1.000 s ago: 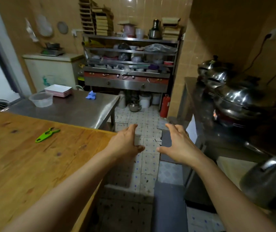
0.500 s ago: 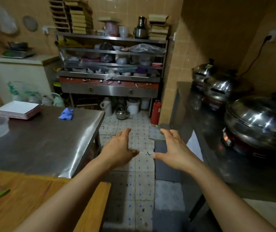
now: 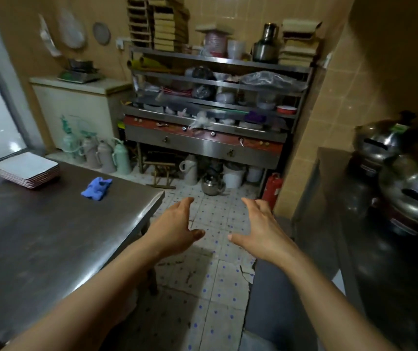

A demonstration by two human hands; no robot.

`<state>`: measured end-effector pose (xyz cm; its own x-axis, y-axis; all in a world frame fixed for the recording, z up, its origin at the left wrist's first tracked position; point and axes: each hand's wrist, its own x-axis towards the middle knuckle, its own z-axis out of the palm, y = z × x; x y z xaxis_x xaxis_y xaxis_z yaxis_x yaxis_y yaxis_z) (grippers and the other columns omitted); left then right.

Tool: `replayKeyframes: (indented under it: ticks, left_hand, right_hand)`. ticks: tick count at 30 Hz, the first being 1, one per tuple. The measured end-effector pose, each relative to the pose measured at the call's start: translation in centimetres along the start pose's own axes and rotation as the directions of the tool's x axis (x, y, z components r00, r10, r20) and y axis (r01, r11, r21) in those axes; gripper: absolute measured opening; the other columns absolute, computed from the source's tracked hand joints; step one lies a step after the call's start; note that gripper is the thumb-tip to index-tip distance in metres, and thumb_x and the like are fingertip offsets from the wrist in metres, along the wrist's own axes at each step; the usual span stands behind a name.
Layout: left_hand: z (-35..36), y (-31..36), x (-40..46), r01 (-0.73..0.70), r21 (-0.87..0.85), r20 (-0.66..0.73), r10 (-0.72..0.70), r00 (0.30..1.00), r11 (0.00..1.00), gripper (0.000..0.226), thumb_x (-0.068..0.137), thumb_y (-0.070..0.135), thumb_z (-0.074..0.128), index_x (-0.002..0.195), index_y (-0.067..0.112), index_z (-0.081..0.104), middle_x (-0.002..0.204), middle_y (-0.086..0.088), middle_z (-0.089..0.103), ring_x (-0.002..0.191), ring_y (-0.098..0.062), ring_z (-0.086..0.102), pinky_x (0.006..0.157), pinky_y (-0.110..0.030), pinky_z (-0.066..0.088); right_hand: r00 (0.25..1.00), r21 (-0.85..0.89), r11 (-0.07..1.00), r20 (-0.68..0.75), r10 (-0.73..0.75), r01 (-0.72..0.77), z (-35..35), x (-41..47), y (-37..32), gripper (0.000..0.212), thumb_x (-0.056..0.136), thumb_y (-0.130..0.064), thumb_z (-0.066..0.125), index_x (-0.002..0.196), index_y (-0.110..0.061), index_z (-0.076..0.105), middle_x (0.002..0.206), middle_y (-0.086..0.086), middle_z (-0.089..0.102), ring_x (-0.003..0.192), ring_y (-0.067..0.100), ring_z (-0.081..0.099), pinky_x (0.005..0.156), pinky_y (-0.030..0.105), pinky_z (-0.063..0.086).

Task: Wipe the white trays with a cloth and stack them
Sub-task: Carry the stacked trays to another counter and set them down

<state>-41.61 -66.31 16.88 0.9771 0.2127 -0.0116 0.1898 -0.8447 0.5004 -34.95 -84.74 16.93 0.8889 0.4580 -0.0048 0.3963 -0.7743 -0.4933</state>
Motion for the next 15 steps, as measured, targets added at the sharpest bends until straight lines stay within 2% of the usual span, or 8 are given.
replayKeyframes:
  ticks: [8, 15]
  left_hand:
    - [-0.8, -0.9, 12.2, 0.109, 0.016, -0.039, -0.108, 0.993, 0.994, 0.083, 0.083, 0.04, 0.067, 0.148, 0.021, 0.019, 0.148, -0.006, 0.037, 0.131, -0.022, 0.041, 0.104, -0.036, 0.038]
    - [-2.0, -5.2, 26.3, 0.108, -0.001, -0.08, -0.108, 0.991, 0.994, 0.079, 0.084, 0.041, 0.065, 0.146, 0.021, 0.02, 0.149, -0.006, 0.036, 0.13, -0.024, 0.042, 0.104, -0.038, 0.039]
  right_hand:
    - [0.991, 0.004, 0.994, 0.073, -0.113, 0.113, -1.3, 14.4, 2.3, 0.092, 0.078, -0.049, 0.068, 0.147, -0.03, 0.009, 0.149, -0.004, 0.011, 0.136, 0.023, 0.024, 0.105, 0.033, 0.032]
    - [0.985, -0.016, 0.988, 0.089, -0.151, 0.153, -0.9, 29.1, 2.0, 0.093, 0.08, -0.047, 0.066, 0.148, -0.028, 0.007, 0.151, -0.005, 0.008, 0.138, 0.022, 0.024, 0.108, 0.034, 0.031]
